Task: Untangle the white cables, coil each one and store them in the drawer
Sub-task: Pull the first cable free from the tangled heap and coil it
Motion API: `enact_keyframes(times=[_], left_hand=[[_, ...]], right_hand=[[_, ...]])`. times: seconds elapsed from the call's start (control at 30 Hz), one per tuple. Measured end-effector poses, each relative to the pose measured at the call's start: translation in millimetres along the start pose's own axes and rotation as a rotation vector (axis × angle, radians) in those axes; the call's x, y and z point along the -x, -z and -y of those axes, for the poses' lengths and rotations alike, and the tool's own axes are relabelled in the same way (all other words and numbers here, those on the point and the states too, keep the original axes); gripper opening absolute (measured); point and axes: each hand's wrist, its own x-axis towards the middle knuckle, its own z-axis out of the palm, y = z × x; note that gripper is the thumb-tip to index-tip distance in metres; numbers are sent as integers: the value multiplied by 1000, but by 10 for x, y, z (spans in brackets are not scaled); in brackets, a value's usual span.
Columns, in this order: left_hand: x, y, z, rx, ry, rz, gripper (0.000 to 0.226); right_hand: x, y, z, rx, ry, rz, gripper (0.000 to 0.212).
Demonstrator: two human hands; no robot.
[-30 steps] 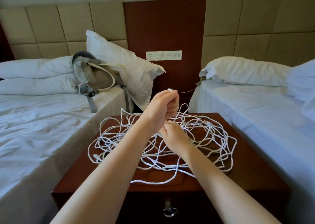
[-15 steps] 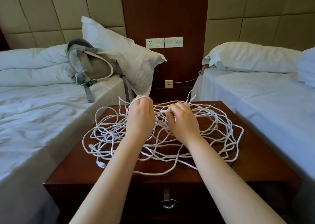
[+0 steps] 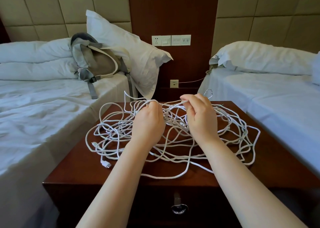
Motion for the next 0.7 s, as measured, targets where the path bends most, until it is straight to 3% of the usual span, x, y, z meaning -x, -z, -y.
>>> enact_keyframes(times=[0.17,0.27,0.43,0.53,0.6,0.7], left_hand=[[-3,73,-82,163,-76,51,34],[-32,145,-93,88,-134,89,13],[-46,166,-200,20,-152,108,20],[-36,177,-288,77,-57,243,28],[-41,203,-362,221,13,358,35],[-34,271,-470,504,136,581,46]], right_hand=[[-25,54,10,-36,-3,-42,35],[-56,57,6,-65,-51,-49,31],[-67,102,22,-159,-100,-59,30],[-130,147,68,-255,-131,-92,21],[-173,181,109,-318,-137,-119,11],[-175,212,121,-370,-134,-117,16]])
